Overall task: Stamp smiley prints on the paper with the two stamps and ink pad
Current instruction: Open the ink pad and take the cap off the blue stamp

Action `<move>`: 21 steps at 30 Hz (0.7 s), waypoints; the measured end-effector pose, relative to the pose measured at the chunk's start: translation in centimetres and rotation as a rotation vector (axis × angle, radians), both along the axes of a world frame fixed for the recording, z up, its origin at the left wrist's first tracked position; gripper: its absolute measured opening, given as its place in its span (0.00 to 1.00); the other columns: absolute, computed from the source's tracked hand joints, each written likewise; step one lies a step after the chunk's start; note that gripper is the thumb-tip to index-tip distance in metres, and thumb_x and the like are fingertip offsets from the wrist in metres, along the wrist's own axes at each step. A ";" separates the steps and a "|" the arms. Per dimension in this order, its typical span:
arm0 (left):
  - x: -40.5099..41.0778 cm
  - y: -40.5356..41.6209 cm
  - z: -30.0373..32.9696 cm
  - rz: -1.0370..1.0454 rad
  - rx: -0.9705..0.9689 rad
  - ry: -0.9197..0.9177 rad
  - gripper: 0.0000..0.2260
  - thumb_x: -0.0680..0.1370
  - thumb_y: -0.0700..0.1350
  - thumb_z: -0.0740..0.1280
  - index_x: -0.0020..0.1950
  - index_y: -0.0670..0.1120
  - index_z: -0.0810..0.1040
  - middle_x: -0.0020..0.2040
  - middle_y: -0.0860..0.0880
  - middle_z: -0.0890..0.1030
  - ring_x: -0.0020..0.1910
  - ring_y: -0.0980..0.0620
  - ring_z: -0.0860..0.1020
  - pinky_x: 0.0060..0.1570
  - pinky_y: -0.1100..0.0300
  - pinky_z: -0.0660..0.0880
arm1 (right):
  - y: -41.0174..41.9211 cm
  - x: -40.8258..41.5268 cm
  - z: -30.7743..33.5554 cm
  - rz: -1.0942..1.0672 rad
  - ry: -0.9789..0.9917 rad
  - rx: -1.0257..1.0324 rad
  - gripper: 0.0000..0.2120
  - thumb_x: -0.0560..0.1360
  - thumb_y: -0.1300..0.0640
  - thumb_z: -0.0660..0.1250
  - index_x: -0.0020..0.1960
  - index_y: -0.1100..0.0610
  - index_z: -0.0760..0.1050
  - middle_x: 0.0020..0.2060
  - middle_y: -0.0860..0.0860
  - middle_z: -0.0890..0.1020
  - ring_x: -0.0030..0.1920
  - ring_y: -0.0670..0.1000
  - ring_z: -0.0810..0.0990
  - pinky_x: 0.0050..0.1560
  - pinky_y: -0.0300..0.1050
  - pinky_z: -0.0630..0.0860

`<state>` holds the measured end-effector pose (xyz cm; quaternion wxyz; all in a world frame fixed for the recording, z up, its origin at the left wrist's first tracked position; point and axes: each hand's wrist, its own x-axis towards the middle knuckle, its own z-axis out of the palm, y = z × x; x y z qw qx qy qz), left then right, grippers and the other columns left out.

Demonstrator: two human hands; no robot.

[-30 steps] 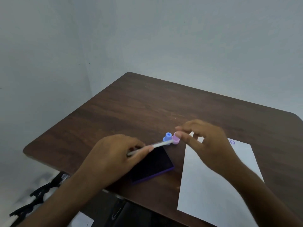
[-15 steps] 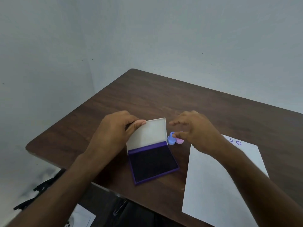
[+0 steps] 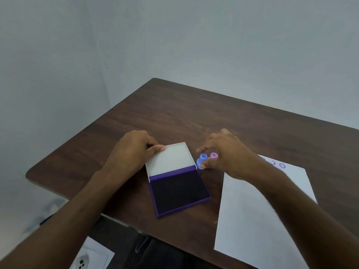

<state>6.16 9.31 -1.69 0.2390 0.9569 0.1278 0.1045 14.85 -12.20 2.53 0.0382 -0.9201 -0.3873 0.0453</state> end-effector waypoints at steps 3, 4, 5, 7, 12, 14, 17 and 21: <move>0.2 0.3 -0.4 0.008 -0.005 -0.006 0.10 0.74 0.57 0.69 0.48 0.54 0.85 0.45 0.54 0.81 0.44 0.55 0.77 0.46 0.56 0.76 | 0.1 0.0 -0.1 0.002 0.006 -0.007 0.17 0.71 0.46 0.72 0.59 0.49 0.80 0.56 0.47 0.81 0.58 0.52 0.73 0.59 0.51 0.72; 0.2 0.4 -0.5 0.008 -0.010 -0.012 0.09 0.74 0.56 0.70 0.48 0.54 0.85 0.45 0.55 0.81 0.44 0.56 0.76 0.45 0.57 0.76 | 0.3 0.0 -0.1 0.002 0.015 -0.015 0.17 0.71 0.47 0.71 0.59 0.49 0.80 0.57 0.48 0.81 0.59 0.52 0.73 0.60 0.50 0.72; 0.2 0.4 -0.6 0.008 -0.012 -0.015 0.08 0.74 0.56 0.70 0.47 0.55 0.85 0.44 0.56 0.80 0.43 0.57 0.76 0.44 0.58 0.75 | 0.4 -0.1 0.0 0.000 0.026 -0.036 0.18 0.72 0.47 0.71 0.60 0.50 0.79 0.58 0.48 0.81 0.59 0.52 0.73 0.60 0.50 0.72; 0.2 0.4 -0.8 0.001 -0.004 -0.032 0.07 0.74 0.55 0.70 0.47 0.55 0.85 0.43 0.57 0.80 0.43 0.58 0.75 0.44 0.59 0.74 | 0.5 -0.1 0.1 -0.002 0.031 -0.077 0.18 0.73 0.48 0.70 0.62 0.51 0.78 0.60 0.49 0.81 0.60 0.52 0.73 0.61 0.50 0.72; 0.1 0.3 -1.1 -0.001 0.018 -0.058 0.07 0.74 0.55 0.69 0.47 0.55 0.84 0.43 0.58 0.79 0.42 0.58 0.75 0.43 0.60 0.73 | 0.4 -0.2 0.0 -0.022 0.039 -0.020 0.16 0.73 0.49 0.70 0.60 0.53 0.80 0.57 0.50 0.82 0.57 0.51 0.73 0.55 0.45 0.71; -0.1 0.0 -0.7 0.012 0.014 -0.091 0.07 0.75 0.54 0.69 0.48 0.55 0.84 0.43 0.58 0.79 0.42 0.58 0.75 0.42 0.61 0.72 | 0.2 -0.1 0.1 -0.011 0.045 0.008 0.15 0.74 0.51 0.70 0.60 0.54 0.80 0.57 0.50 0.82 0.55 0.50 0.73 0.50 0.40 0.68; -1.1 -1.2 0.4 0.005 -0.021 -0.192 0.06 0.74 0.53 0.70 0.48 0.54 0.84 0.43 0.57 0.81 0.41 0.58 0.76 0.42 0.63 0.75 | -0.6 -0.3 0.7 -0.006 0.042 0.140 0.14 0.72 0.55 0.72 0.58 0.54 0.81 0.54 0.51 0.83 0.48 0.46 0.71 0.40 0.33 0.63; -3.6 -3.5 1.1 0.002 -0.197 -0.315 0.08 0.72 0.54 0.71 0.50 0.55 0.84 0.43 0.60 0.82 0.41 0.61 0.79 0.40 0.69 0.75 | -1.4 -2.1 1.2 -0.026 0.123 0.529 0.11 0.70 0.54 0.74 0.52 0.54 0.83 0.43 0.47 0.83 0.40 0.46 0.78 0.38 0.29 0.70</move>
